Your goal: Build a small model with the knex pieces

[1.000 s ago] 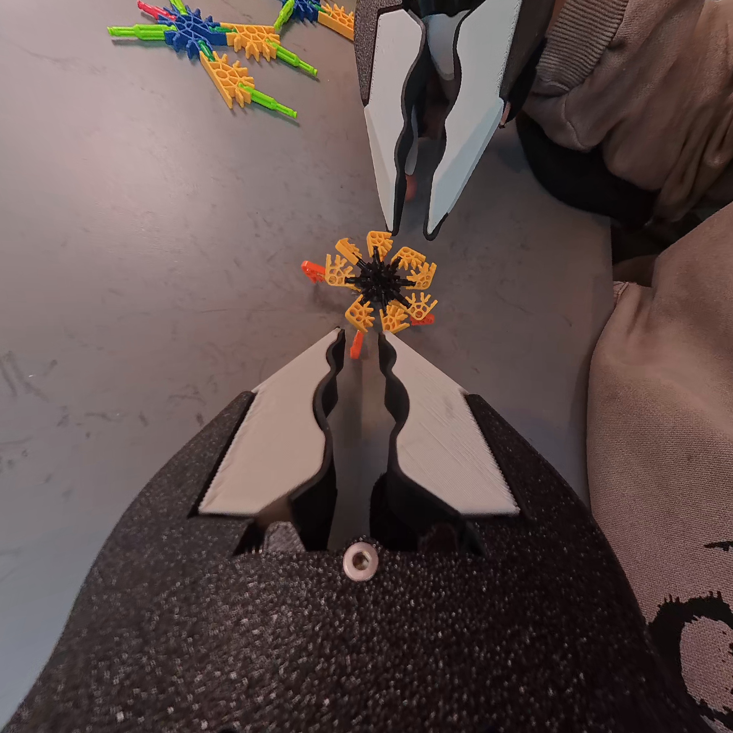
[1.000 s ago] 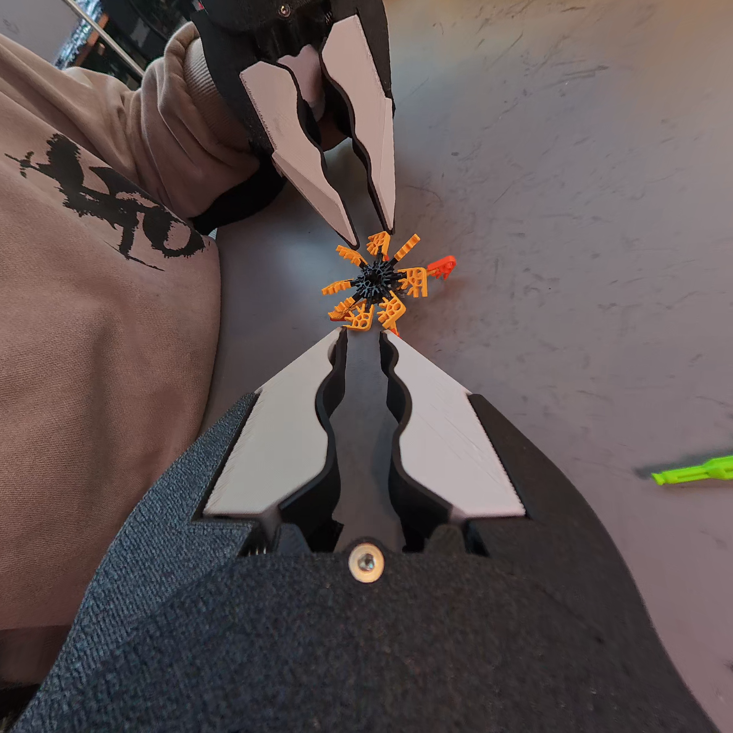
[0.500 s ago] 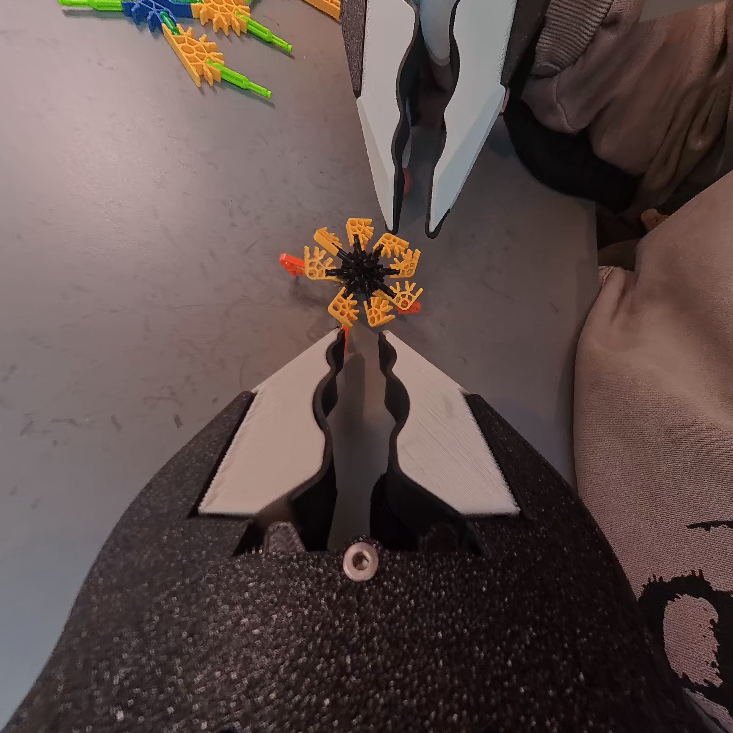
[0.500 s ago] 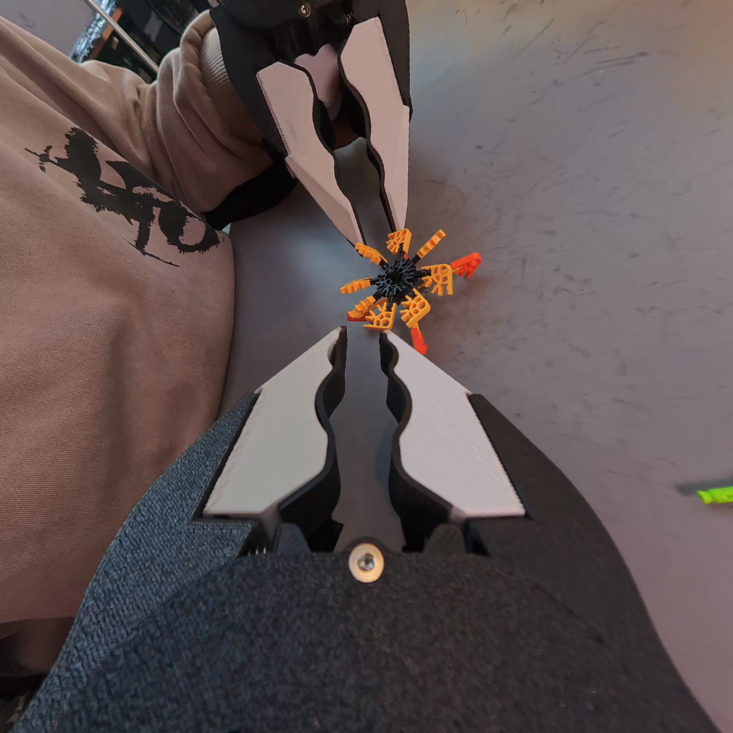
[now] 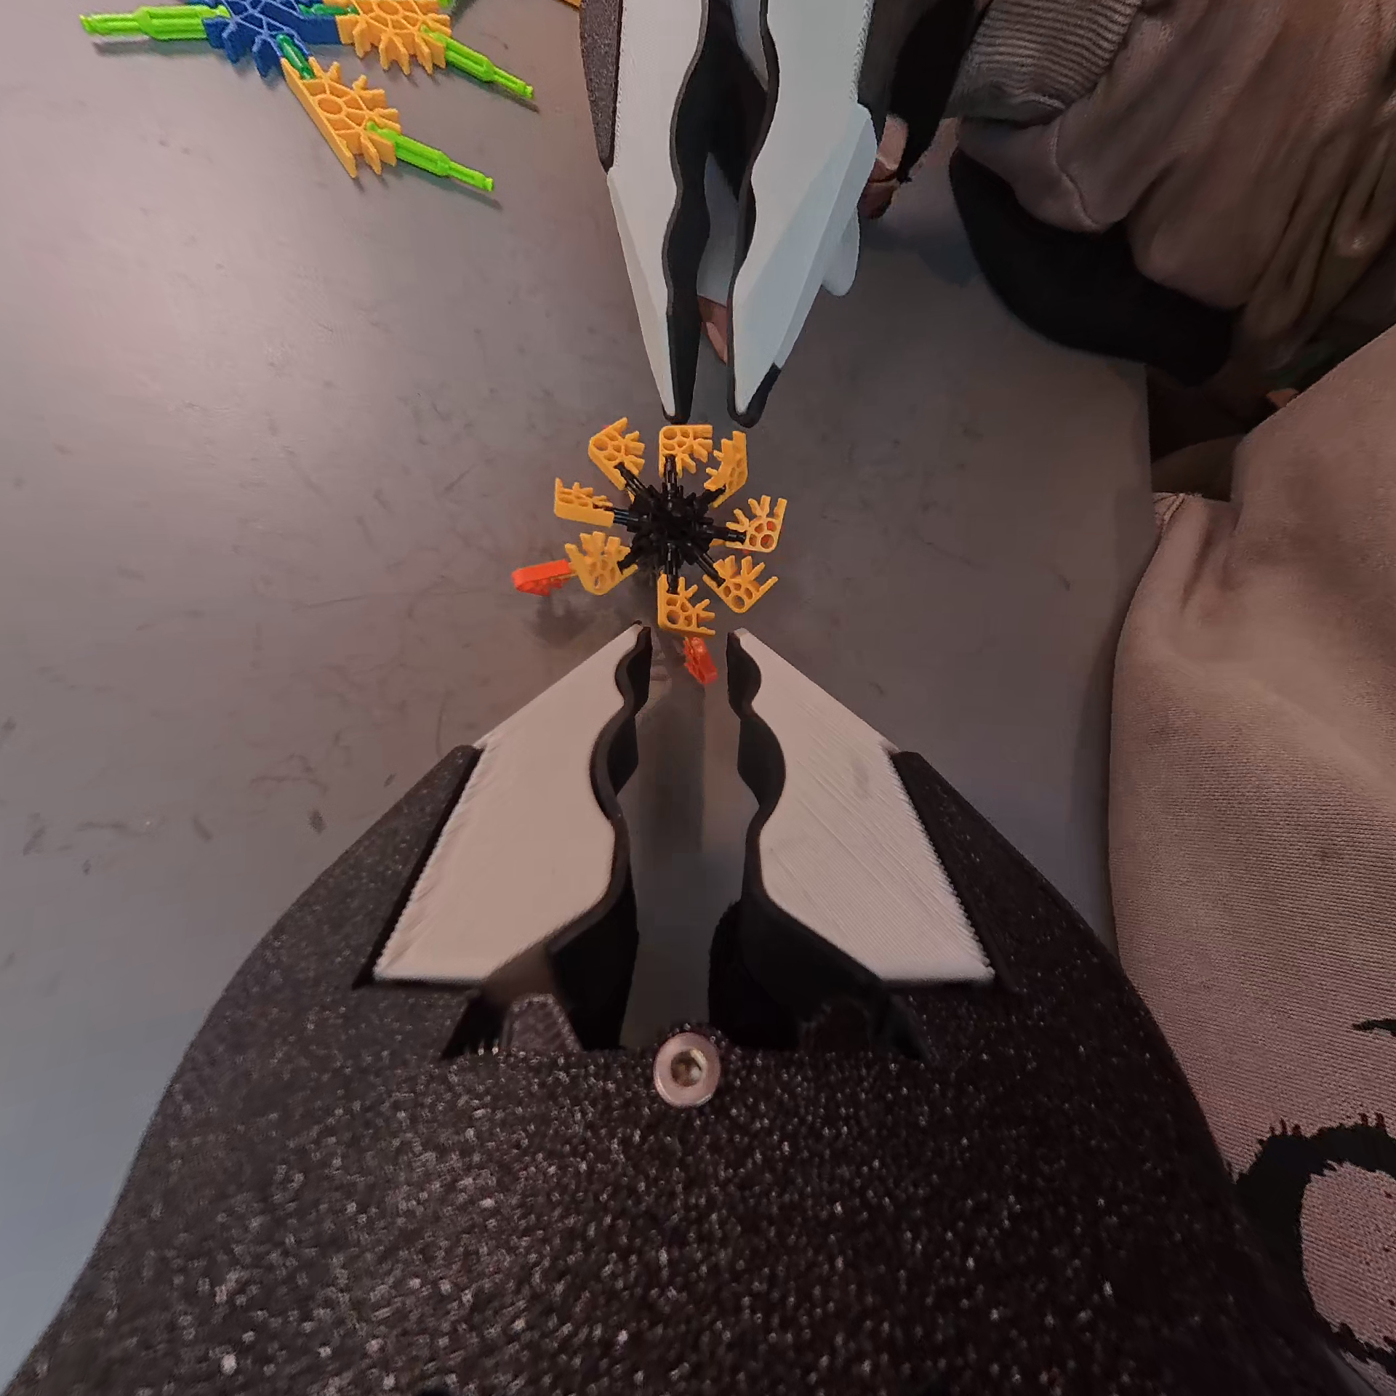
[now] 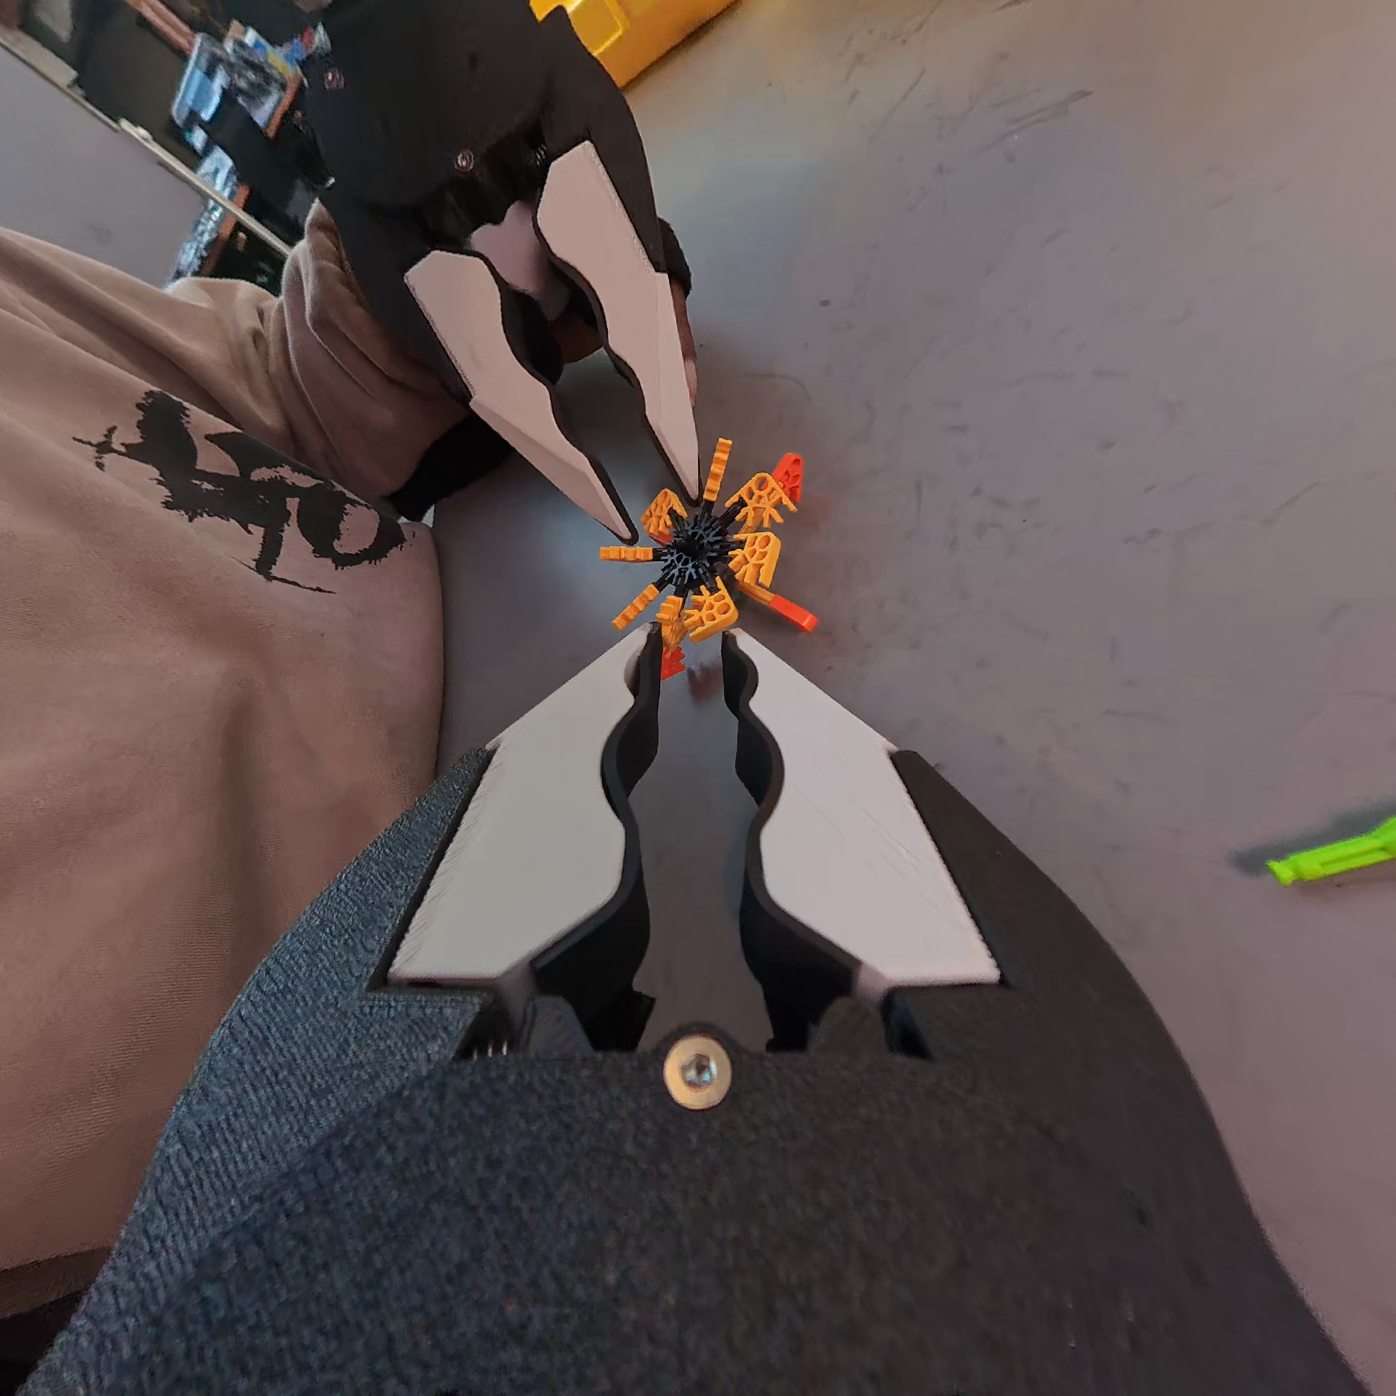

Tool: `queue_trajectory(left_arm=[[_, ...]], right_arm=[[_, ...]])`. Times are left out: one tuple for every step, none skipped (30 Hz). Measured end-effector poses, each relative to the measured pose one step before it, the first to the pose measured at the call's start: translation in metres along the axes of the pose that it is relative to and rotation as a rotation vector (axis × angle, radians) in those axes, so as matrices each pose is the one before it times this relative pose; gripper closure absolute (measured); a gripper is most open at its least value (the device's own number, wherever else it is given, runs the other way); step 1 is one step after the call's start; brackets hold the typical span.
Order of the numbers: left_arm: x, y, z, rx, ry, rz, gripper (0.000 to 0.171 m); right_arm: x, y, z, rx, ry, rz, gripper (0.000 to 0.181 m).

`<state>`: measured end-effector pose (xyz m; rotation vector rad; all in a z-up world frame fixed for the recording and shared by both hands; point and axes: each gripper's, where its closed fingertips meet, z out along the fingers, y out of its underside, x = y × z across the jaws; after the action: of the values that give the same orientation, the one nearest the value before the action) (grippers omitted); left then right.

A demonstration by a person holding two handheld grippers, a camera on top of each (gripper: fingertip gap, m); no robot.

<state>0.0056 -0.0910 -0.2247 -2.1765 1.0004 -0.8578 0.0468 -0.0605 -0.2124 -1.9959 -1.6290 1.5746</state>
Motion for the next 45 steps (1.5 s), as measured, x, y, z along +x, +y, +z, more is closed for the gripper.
queue_trajectory(left_arm=[[-0.00032,0.00103,0.00092,-0.00647,-0.0059,0.0046,0.151],[0.0002,0.00042,0.00051,-0.00315,-0.0011,0.0018,0.151],[0.00021,0.00016,0.00018,-0.00117,0.0004,0.0008,0.151],[0.00026,0.00028,0.00002,-0.00213,0.0003,0.0014,0.151],[0.00009,0.00054,0.00014,-0.00367,-0.0003,0.0013,0.151],[0.00011,0.00079,0.00041,-0.00462,-0.0004,0.0011,0.151],[0.00009,0.00072,0.0006,-0.00472,-0.0016,0.0023,0.15],[-0.00032,0.00067,0.00088,-0.00446,-0.0051,0.004,0.15],[-0.00019,0.00073,0.00089,-0.00492,-0.0048,0.0048,0.15],[-0.00019,0.00099,0.00115,-0.00595,-0.0052,0.0044,0.15],[-0.00076,0.00129,0.00128,-0.0083,-0.0085,0.0056,0.15],[-0.00088,0.00165,0.00162,-0.01013,-0.0111,0.0084,0.15],[-0.00056,0.00068,0.00094,-0.00468,-0.0102,0.0101,0.151],[-0.00029,-0.0004,0.00048,0.00053,-0.0069,0.0075,0.153],[-0.00127,0.00011,0.00045,-0.00193,-0.0109,0.0021,0.155],[-0.00234,0.00011,0.00022,-0.00014,-0.0166,0.0022,0.16],[-0.00212,0.00003,0.00015,-0.00007,-0.0147,0.0033,0.165],[-0.00105,0.00003,0.00005,-0.00023,-0.0078,0.0033,0.167],[-0.00003,-0.00002,0.00012,0.00016,-0.0019,0.0026,0.168],[-0.00022,-0.00015,0.00008,0.00017,-0.0023,0.0035,0.168],[-0.00017,-0.00014,0.00011,0.00045,-0.003,0.0046,0.168],[-0.00018,-0.00014,0.00014,0.0004,-0.0038,0.005,0.168],[-0.00021,-0.00019,0.0002,0.00007,-0.0041,0.0043,0.168],[-0.00004,-0.00019,0.00028,0.00018,-0.0023,0.0022,0.168],[0.00001,-0.00014,0.00014,0.00058,-0.0008,0.0009,0.168],[-0.00002,-0.00007,0.0,0.00051,0.0005,-0.0008,0.168],[-0.00006,-0.00011,-0.00004,0.00049,0.0018,-0.0026,0.168],[-0.00002,-0.00002,-0.00002,0.00071,0.0022,-0.0033,0.168],[0.00002,-0.0001,-0.00005,0.00076,0.0017,-0.0026,0.168],[-0.00005,0.0,-0.00011,0.00041,0.0012,-0.0016,0.168],[0.00007,0.00002,-0.00005,-0.00016,0.001,-0.001,0.168],[-0.00011,0.00006,-0.00006,-0.00076,0.0004,-0.0008,0.168],[-0.00029,0.00029,-0.00033,-0.00093,0.0003,-0.0017,0.168],[-0.00036,0.00014,-0.00029,-0.00026,0.0005,-0.0032,0.168],[-0.00041,-0.00004,-0.00023,0.00068,0.0011,-0.0046,0.168],[-0.00052,-0.00004,-0.00013,0.00116,0.0003,-0.0048,0.168],[-0.00064,-0.00008,-0.00022,0.00092,-0.0007,-0.0047,0.168],[-0.00076,-0.00002,-0.00032,0.00081,-0.0008,-0.006,0.168],[-0.0011,-0.00005,-0.00039,0.0013,-0.0022,-0.0068,0.168],[-0.00139,-0.00009,-0.00045,0.00187,-0.0031,-0.0072,0.168],[-0.00093,-0.0002,-0.00039,0.00257,-0.0002,-0.008,0.168],[-0.00023,-0.00016,-0.00025,0.00275,0.0039,-0.0062,0.168],[-0.00005,-0.00024,-0.00008,0.00189,0.0026,-0.0027,0.168],[-0.00007,-0.00003,-0.00002,0.00018,0.0,-0.0009,0.168],[-0.00015,0.00001,0.00008,-0.00076,-0.0015,0.0008,0.168]], right_arm=[[0.00162,-0.00116,-0.00096,0.0104,0.0,0.0197,0.168],[0.00183,-0.00085,-0.00097,0.0077,0.0025,0.0178,0.169],[0.00127,-0.00052,-0.00054,0.0041,0.0023,0.0116,0.17],[0.00008,0.00007,0.00014,-0.0007,-0.0004,0.0052,0.17],[0.00016,0.0003,0.00066,-0.0029,0.004,0.0009,0.171],[0.0002,-0.00007,0.00116,-0.0029,0.0056,-0.0008,0.171],[-0.00063,-0.00032,0.00112,-0.0023,0.0011,-0.0038,0.171],[-0.00089,-0.00012,0.00119,-0.0037,-0.0009,-0.0081,0.171],[-0.00144,0.00049,0.00104,-0.0063,-0.0024,-0.0138,0.171],[-0.00132,0.00092,0.00068,-0.0089,0.0006,-0.0226,0.17],[-0.00083,0.00094,0.00019,-0.0097,0.0096,-0.0351,0.17],[-0.00075,0.0008,-0.00028,-0.0095,0.0129,-0.0433,0.168],[-0.00095,0.00105,-0.00066,-0.0118,0.0128,-0.0469,0.166],[-0.00062,0.00131,-0.00062,-0.0126,0.0126,-0.0399,0.166],[-0.00084,0.00111,-0.00044,-0.0092,0.0061,-0.0263,0.166],[-0.00099,0.00077,0.00007,-0.0054,0.0006,-0.0142,0.165],[-0.00038,0.00082,0.00068,-0.0043,0.0019,-0.009,0.165],[0.00015,0.00077,0.00106,-0.0046,0.0062,-0.0102,0.165],[-0.00055,-0.00028,0.0009,-0.0012,0.0043,-0.0105,0.165],[-0.00089,-0.00038,0.001,-0.0021,0.0023,-0.0073,0.166],[-0.00029,0.0003,0.00118,-0.0063,0.0049,-0.0022,0.165],[-0.00003,-0.00018,0.00096,-0.0025,0.0038,0.0033,0.166],[-0.00031,-0.00039,0.00079,0.0002,-0.0005,0.0109,0.166],[-0.00017,-0.00003,0.00052,-0.0003,-0.001,0.0122,0.166],[0.00041,-0.00035,0.00024,0.0018,0.0042,0.0063,0.167],[0.00077,-0.00013,0.00004,0.0012,0.0076,0.0006,0.168],[-0.00006,0.00014,0.00016,-0.0017,0.004,-0.004,0.168],[-0.00028,0.00042,0.00012,-0.0039,0.0063,-0.0117,0.168],[0.00038,0.00044,0.00026,-0.0058,0.0127,-0.0196,0.168],[0.00051,0.00029,0.00009,-0.0057,0.0154,-0.0267,0.168],[0.00011,0.00071,-0.00014,-0.0085,0.0164,-0.0354,0.169],[0.0003,0.00119,-0.00041,-0.0129,0.0205,-0.0456,0.168],[0.00085,0.0017,-0.0007,-0.0176,0.0287,-0.0564,0.168],[0.00078,0.00058,-0.00083,-0.0111,0.0348,-0.0705,0.167],[0.00016,-0.00143,-0.00106,-0.001,0.0358,-0.0757,0.167],[-0.00037,-0.00221,-0.00114,0.0005,0.0309,-0.0678,0.167],[0.0016,-0.00225,-0.0011,-0.0024,0.0389,-0.0592,0.167],[0.00236,-0.00183,-0.00132,-0.0036,0.0414,-0.0619,0.167],[0.00014,-0.00166,-0.00129,-0.0003,0.0275,-0.065,0.167],[-0.00143,-0.00269,-0.00097,0.0093,0.0178,-0.0575,0.167],[-0.00197,-0.00307,-0.0002,0.0123,0.0106,-0.0451,0.167],[0.00022,-0.00137,0.00077,0.0002,0.0202,-0.0368,0.166],[0.00268,0.00186,0.00174,-0.0203,0.0334,-0.0421,0.165],[0.00293,0.00324,0.00201,-0.0258,0.0349,-0.0478,0.165],[0.00268,0.00261,0.00199,-0.0183,0.032,-0.0419,0.165]])
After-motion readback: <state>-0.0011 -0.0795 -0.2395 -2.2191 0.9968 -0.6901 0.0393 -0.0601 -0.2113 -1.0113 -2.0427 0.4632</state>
